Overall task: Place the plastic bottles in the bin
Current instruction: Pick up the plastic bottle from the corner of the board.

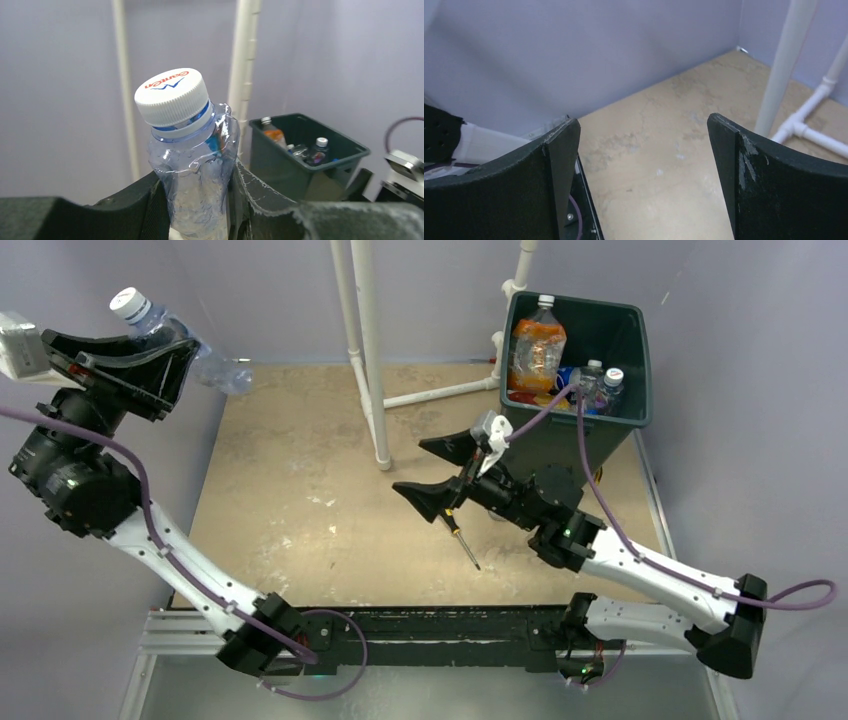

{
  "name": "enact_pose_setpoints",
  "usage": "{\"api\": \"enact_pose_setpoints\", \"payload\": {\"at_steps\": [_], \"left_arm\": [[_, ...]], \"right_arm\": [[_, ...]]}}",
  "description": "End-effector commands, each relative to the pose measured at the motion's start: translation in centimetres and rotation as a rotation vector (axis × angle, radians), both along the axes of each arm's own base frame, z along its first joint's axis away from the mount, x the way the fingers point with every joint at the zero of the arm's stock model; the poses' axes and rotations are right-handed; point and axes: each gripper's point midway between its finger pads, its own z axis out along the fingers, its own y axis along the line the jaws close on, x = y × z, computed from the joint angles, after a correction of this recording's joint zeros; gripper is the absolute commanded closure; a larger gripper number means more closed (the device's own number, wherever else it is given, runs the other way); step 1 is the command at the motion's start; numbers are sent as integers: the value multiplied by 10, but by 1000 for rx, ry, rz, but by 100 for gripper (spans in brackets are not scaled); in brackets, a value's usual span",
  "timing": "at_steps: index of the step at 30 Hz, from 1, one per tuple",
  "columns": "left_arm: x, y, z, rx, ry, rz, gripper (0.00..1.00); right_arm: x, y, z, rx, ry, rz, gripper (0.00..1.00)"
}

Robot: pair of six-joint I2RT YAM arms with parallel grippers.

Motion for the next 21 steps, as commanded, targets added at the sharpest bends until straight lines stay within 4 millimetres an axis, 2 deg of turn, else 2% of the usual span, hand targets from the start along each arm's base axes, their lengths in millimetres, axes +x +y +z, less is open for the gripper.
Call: {"api": "enact_pose_setpoints", "payload": {"at_steps": [1, 2, 7, 11, 18, 21], "left_arm": [[-66, -77, 20, -60, -77, -431, 100], [-74, -83, 19, -50, -79, -482, 100], [-91, -103, 21, -4, -100, -507, 100], [-101, -112, 22, -21, -110, -534, 100], [-105, -117, 12, -52, -85, -534, 100], [-104, -117, 8, -54, -73, -526, 100]], "right_arm": [[-11, 16, 74, 157, -163, 90, 1], [-11, 19, 84, 172, -179, 97, 1], [-11, 34, 133, 212, -251, 122, 1], [-13, 53, 161, 215, -316, 152, 1], [-23, 97, 181, 146, -410, 137, 1], [-25, 119, 182, 121, -428, 132, 1]]}}
